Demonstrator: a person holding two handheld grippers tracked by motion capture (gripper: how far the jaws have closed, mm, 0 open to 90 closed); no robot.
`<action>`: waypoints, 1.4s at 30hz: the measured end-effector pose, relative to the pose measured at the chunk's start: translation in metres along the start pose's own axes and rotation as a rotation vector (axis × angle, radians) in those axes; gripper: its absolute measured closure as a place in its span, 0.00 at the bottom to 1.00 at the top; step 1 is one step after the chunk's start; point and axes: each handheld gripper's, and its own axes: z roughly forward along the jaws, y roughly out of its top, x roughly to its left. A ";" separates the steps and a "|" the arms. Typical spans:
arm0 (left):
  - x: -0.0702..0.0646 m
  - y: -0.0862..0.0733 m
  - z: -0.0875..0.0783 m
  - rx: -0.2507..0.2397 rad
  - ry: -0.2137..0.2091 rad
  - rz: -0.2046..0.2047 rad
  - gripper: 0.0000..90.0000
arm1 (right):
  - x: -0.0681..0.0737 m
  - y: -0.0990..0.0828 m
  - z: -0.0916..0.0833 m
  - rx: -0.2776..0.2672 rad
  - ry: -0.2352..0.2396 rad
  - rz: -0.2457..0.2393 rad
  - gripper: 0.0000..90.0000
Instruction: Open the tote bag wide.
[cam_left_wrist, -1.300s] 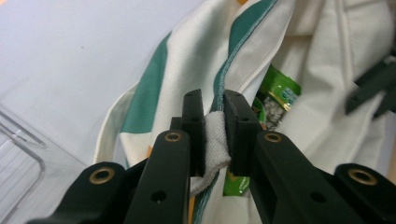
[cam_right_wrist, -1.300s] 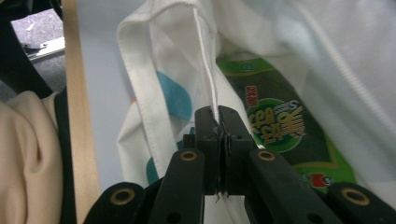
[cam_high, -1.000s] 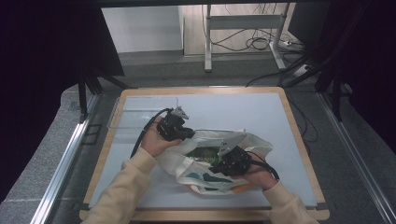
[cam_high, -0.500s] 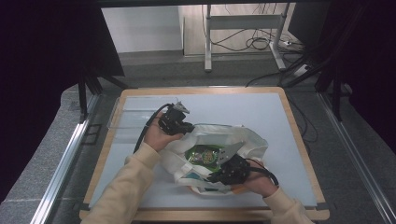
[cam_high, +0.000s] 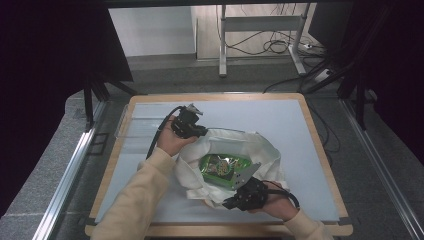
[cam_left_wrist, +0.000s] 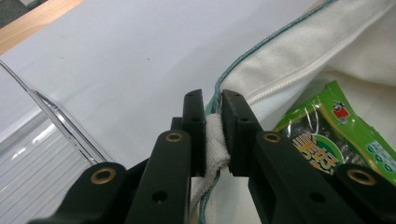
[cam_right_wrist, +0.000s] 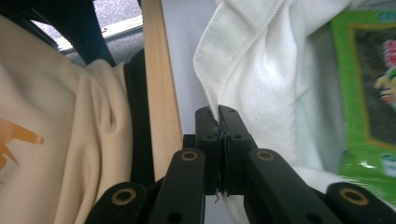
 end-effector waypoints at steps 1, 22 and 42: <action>0.001 0.000 0.001 -0.005 0.003 -0.007 0.91 | 0.001 -0.001 0.002 0.005 0.005 0.005 0.97; 0.010 0.000 0.005 -0.014 0.010 -0.050 0.91 | 0.009 -0.017 0.015 0.030 0.015 0.003 0.97; 0.002 -0.013 -0.015 -0.050 -0.033 0.025 0.73 | 0.009 -0.010 0.007 -0.004 -0.011 0.032 0.65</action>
